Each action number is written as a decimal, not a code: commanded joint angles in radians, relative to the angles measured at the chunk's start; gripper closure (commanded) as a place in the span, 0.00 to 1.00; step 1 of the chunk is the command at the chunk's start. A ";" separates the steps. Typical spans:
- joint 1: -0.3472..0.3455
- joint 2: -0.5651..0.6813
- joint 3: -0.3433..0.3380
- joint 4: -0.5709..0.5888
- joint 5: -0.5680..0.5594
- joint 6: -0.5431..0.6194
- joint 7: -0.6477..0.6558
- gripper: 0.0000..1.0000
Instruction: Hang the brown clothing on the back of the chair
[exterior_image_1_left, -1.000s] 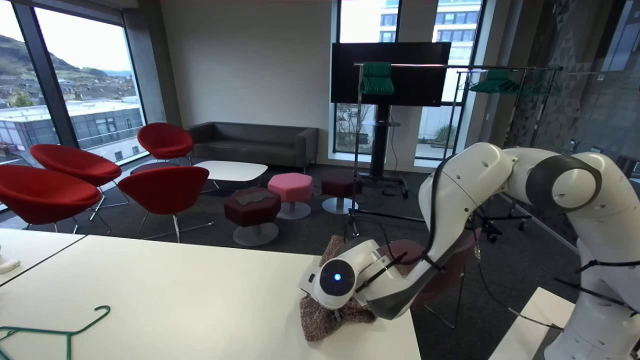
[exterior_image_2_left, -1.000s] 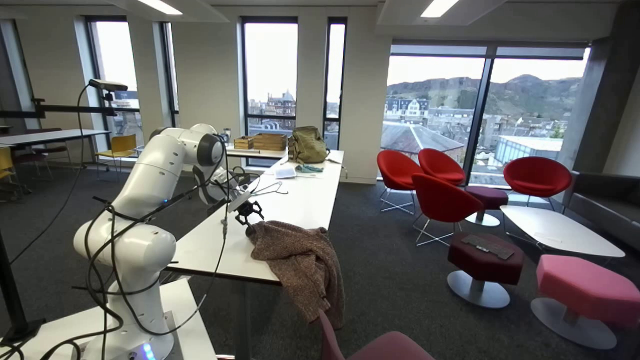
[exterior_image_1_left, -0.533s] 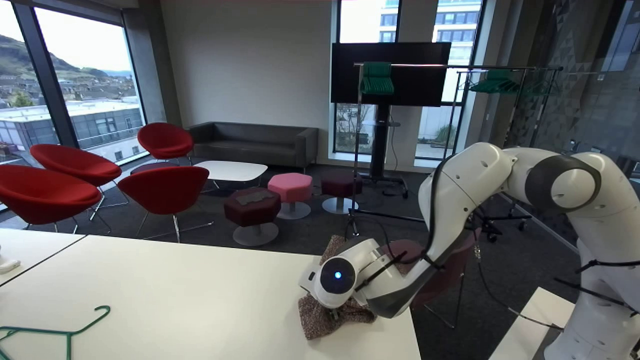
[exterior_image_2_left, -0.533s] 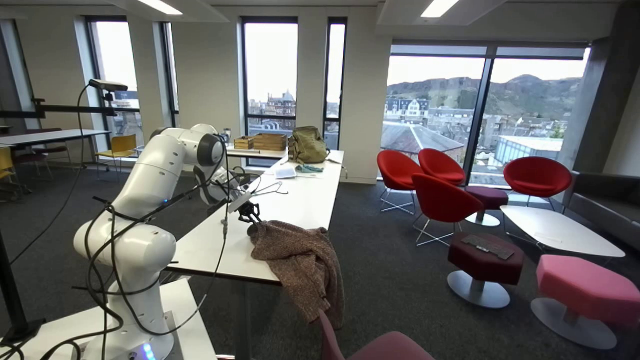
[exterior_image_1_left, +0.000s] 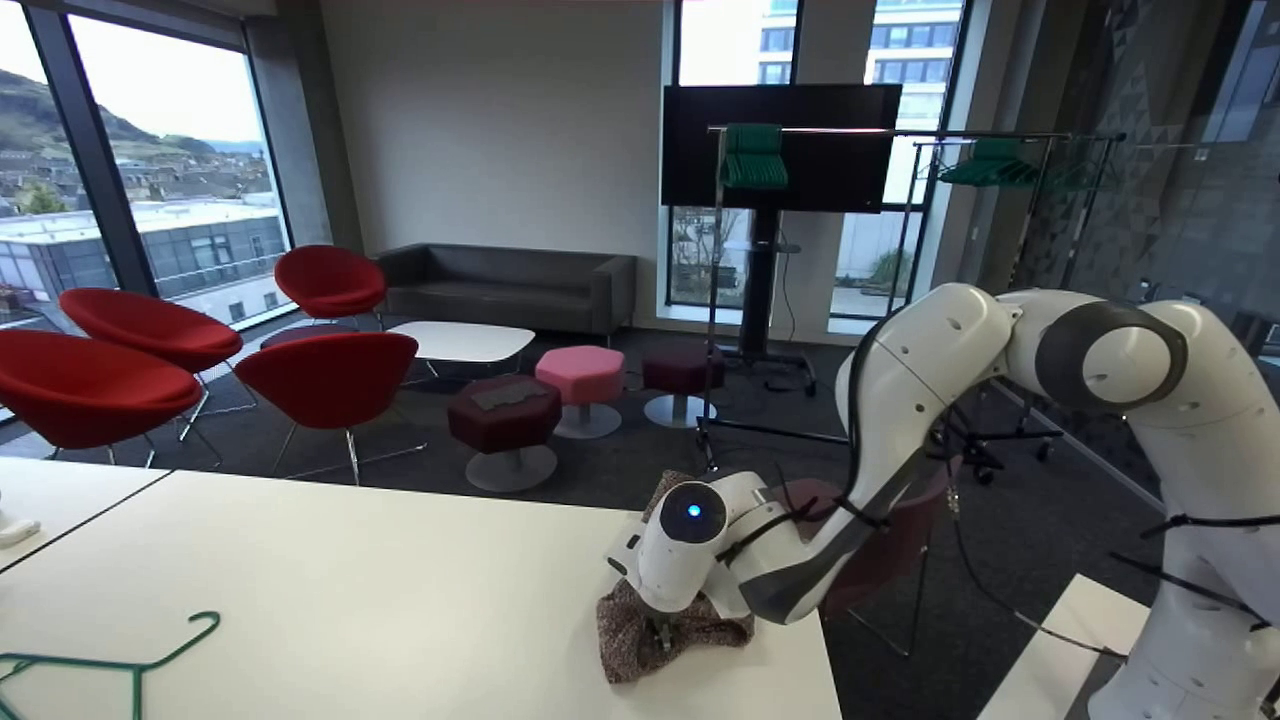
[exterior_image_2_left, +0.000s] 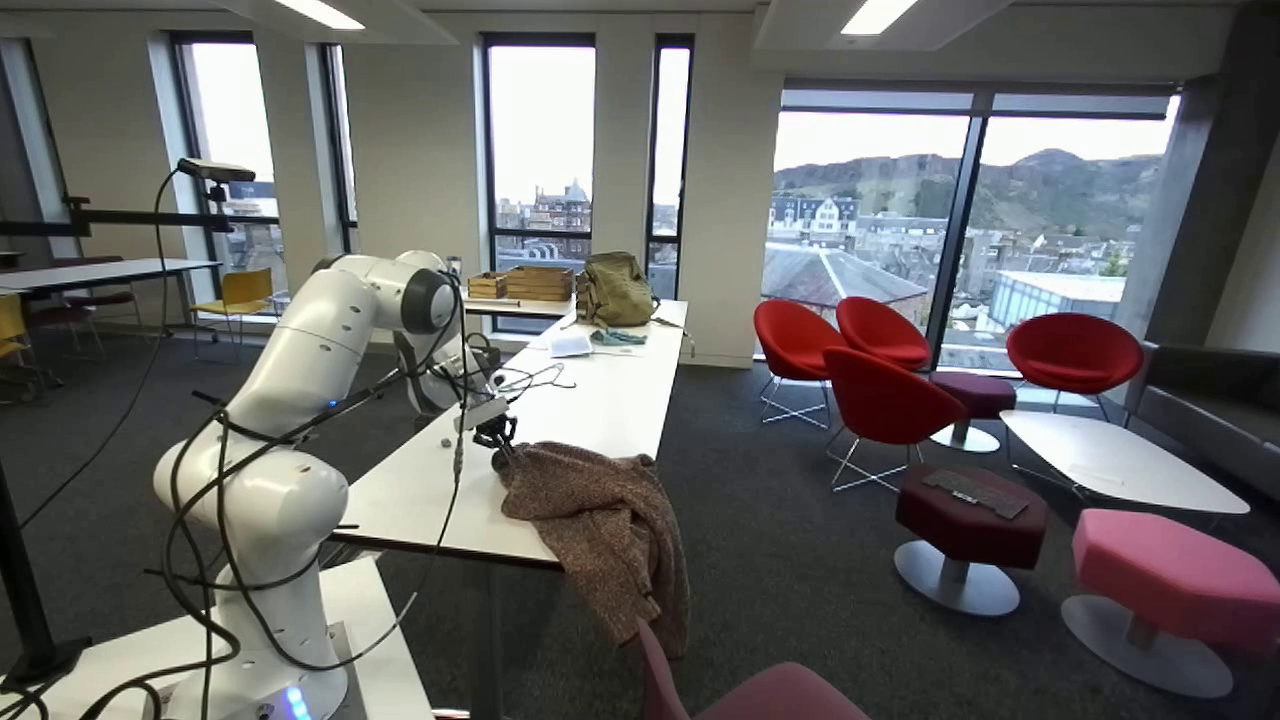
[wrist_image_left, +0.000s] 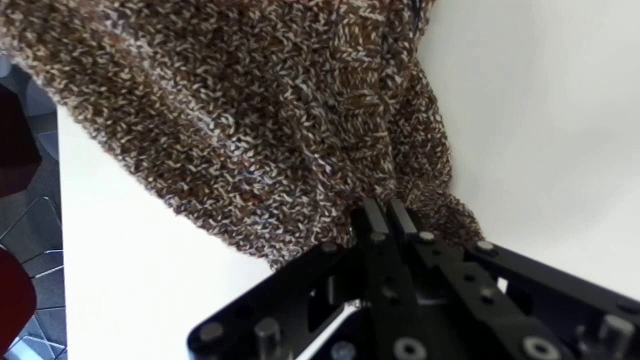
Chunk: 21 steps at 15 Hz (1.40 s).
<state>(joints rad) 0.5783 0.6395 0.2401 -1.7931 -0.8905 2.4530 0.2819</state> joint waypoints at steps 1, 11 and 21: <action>-0.040 -0.093 0.012 -0.117 0.072 0.057 -0.012 0.99; -0.016 -0.375 0.048 -0.253 0.194 -0.232 -0.010 0.99; -0.072 -0.792 0.140 -0.418 0.436 -0.272 -0.176 0.99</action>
<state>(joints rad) 0.5456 0.0228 0.3490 -2.1156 -0.5668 2.1759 0.2026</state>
